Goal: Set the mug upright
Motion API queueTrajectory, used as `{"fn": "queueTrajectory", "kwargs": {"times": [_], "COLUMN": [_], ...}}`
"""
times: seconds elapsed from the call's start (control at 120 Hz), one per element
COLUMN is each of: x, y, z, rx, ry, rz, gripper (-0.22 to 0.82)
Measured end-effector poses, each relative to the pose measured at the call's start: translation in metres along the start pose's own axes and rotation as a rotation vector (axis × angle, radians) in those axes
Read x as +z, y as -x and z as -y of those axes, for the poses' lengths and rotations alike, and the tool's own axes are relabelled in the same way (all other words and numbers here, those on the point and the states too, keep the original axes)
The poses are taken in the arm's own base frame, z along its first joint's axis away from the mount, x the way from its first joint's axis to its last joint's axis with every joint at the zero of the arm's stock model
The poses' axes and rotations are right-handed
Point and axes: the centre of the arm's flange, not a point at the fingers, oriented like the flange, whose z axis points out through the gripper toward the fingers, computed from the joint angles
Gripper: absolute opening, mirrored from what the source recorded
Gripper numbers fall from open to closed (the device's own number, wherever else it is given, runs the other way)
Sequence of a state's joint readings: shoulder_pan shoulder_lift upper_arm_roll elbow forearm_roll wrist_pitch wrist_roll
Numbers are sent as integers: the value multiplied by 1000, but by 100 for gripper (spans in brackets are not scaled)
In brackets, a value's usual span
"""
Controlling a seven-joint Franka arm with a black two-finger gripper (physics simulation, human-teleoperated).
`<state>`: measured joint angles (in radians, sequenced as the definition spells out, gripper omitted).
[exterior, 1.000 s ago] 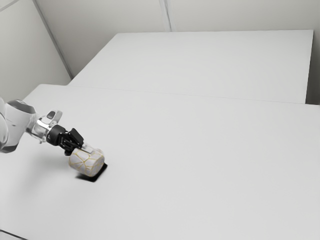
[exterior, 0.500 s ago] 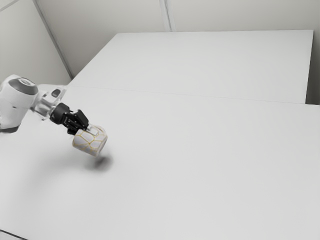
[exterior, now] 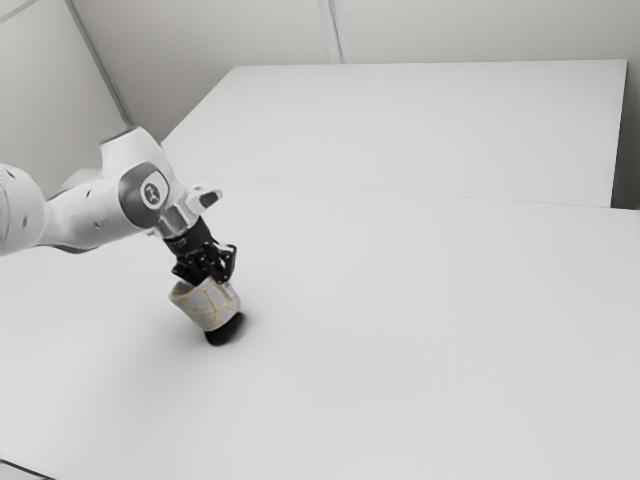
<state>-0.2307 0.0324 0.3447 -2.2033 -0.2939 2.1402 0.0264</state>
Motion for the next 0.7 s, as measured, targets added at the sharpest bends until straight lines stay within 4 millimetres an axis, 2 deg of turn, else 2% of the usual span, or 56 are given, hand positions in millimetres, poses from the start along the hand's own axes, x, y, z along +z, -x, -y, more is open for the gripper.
{"fn": "queueTrajectory", "kwargs": {"times": [0.133,0.333,0.475,0.7], "x": [3,0,6,25], "y": [-1,-3,-3,-3], "z": [-9,-9,-11,-30], "rx": [-98,-253,-361,-479], "ry": [-79,-158,-183,-204], "rz": [-50,-115,-135,-139], "gripper": [-17,-17,-17,-17]}}
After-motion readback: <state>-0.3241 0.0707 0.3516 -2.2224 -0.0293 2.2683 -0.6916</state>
